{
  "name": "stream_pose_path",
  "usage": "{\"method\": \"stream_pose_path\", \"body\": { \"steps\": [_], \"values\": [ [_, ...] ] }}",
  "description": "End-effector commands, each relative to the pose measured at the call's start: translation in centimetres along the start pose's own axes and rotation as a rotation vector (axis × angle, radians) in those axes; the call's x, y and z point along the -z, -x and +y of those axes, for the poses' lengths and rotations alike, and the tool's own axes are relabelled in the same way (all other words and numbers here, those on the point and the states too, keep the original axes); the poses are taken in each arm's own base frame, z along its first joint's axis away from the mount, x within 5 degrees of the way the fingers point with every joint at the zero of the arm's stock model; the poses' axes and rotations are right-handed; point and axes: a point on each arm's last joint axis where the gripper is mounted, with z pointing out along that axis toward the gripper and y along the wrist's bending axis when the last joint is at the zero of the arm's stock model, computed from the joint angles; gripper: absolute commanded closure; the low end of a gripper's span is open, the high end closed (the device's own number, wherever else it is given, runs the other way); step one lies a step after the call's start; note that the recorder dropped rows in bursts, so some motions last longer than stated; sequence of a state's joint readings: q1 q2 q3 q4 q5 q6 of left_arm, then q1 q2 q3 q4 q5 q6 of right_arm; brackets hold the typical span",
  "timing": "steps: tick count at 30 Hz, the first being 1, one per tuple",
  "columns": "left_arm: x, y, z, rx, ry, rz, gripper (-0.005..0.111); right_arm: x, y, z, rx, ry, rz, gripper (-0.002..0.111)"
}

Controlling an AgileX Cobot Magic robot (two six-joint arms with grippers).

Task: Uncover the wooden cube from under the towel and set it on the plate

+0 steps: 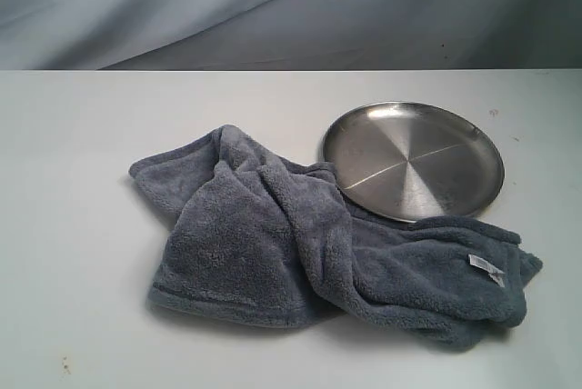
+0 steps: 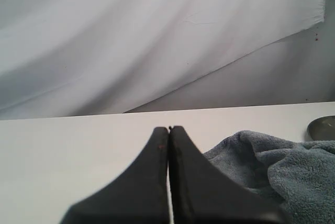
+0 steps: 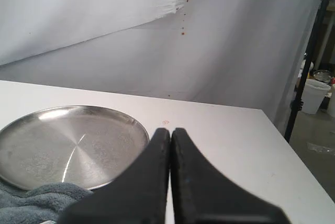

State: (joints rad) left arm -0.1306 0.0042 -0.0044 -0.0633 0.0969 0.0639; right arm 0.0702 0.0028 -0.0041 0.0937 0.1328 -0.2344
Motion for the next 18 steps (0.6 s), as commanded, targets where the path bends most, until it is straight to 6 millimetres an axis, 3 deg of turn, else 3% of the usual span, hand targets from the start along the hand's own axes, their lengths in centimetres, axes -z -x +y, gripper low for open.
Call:
{"method": "stream_pose_path", "body": {
  "steps": [1,18],
  "values": [
    [0.01,-0.03,0.02,0.005,0.003,-0.011,0.107,0.00,-0.01,0.00,-0.008,-0.002,-0.011,0.108],
    [0.01,-0.03,0.02,0.005,0.003,-0.011,0.107,0.00,-0.02,-0.04,0.037,-0.007,-0.010,0.108]
  ]
}}
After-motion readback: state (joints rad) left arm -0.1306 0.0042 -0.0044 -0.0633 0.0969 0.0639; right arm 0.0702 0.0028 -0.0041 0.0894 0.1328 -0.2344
